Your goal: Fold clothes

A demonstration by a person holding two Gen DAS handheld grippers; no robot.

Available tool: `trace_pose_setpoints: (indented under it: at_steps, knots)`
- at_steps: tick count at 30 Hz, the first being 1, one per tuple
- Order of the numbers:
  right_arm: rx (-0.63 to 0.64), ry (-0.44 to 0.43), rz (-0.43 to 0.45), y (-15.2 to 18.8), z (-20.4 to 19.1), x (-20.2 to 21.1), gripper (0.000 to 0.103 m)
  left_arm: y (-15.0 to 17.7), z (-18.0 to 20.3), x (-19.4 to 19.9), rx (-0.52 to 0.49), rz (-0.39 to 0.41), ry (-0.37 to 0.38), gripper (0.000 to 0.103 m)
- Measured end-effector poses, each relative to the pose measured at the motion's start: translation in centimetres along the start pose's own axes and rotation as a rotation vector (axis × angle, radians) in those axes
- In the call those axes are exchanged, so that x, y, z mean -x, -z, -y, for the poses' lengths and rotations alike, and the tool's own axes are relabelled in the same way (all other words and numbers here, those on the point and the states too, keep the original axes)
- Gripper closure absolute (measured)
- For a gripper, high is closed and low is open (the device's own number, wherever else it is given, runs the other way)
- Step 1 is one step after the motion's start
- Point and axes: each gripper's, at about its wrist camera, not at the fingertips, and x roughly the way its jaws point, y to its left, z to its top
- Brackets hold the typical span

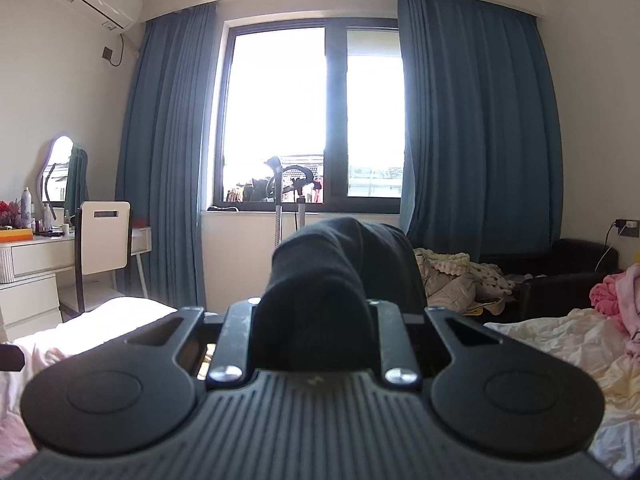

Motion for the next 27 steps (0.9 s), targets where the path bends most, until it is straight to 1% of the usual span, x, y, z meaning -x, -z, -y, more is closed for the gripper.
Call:
trace_pose_setpoints:
  at_steps: [2,4,6,7,8,9,10,11,12,13,15,16,17,18,20,22,24,27]
  knots:
    - [0.069,-0.034,-0.041,1.5,-4.9,-1.9,0.079,0.0,-1.2,0.1,0.022,0.031,-0.026,0.008]
    - [0.143,-0.079,-0.092,3.5,-9.6,-3.6,0.079,0.2,-2.2,0.3,0.041,0.044,-0.051,0.008]
    - [0.220,-0.134,-0.158,6.2,-13.9,-4.9,0.078,0.2,-3.5,0.1,0.082,0.044,-0.057,0.008]
    - [0.239,-0.163,-0.199,7.8,-15.6,-5.4,0.078,0.3,-4.0,-0.2,0.114,0.036,-0.047,0.008]
    - [0.234,-0.186,-0.239,9.3,-16.7,-5.7,0.074,0.5,-4.6,-0.7,0.164,0.020,-0.026,0.008]
    - [0.231,-0.203,-0.268,10.7,-17.7,-5.9,0.073,0.8,-5.0,-1.2,0.191,-0.004,-0.014,0.008]
    - [0.239,-0.206,-0.269,11.7,-18.3,-5.8,0.070,1.1,-5.3,-1.7,0.215,-0.027,-0.003,0.008]
    - [0.253,-0.204,-0.249,12.3,-18.9,-5.4,0.063,1.3,-5.4,-2.0,0.228,-0.047,-0.001,0.008]
    - [0.248,-0.208,-0.225,12.4,-19.1,-5.1,0.060,1.5,-5.5,-2.2,0.239,-0.064,0.002,0.008]
    - [0.226,-0.228,-0.213,12.1,-18.8,-4.8,0.053,1.6,-5.6,-2.2,0.241,-0.065,0.006,0.008]
    - [0.174,-0.299,-0.206,11.1,-17.6,-4.2,0.048,1.6,-5.2,-1.9,0.231,-0.056,0.008,0.008]
    - [0.150,-0.341,-0.211,10.6,-17.0,-4.0,0.044,1.7,-5.0,-1.7,0.223,-0.050,0.011,0.008]
    - [0.121,-0.390,-0.219,10.1,-16.3,-3.6,0.037,1.8,-4.8,-1.6,0.216,-0.046,0.016,0.008]
    - [0.085,-0.446,-0.231,9.6,-15.2,-3.0,0.034,1.9,-4.5,-1.5,0.215,-0.049,0.028,0.008]
    - [0.047,-0.510,-0.243,8.5,-13.3,-1.4,0.034,2.2,-3.9,-1.4,0.217,-0.058,0.053,0.008]
    - [0.040,-0.523,-0.236,7.4,-11.2,0.6,0.031,2.5,-3.2,-1.2,0.225,-0.065,0.088,0.008]
    - [0.045,-0.512,-0.227,6.2,-8.4,3.0,0.030,2.8,-2.3,-1.0,0.226,-0.069,0.133,0.008]
    - [0.064,-0.429,-0.238,5.1,-4.3,5.6,0.029,3.3,-0.7,-0.5,0.207,-0.062,0.191,0.008]
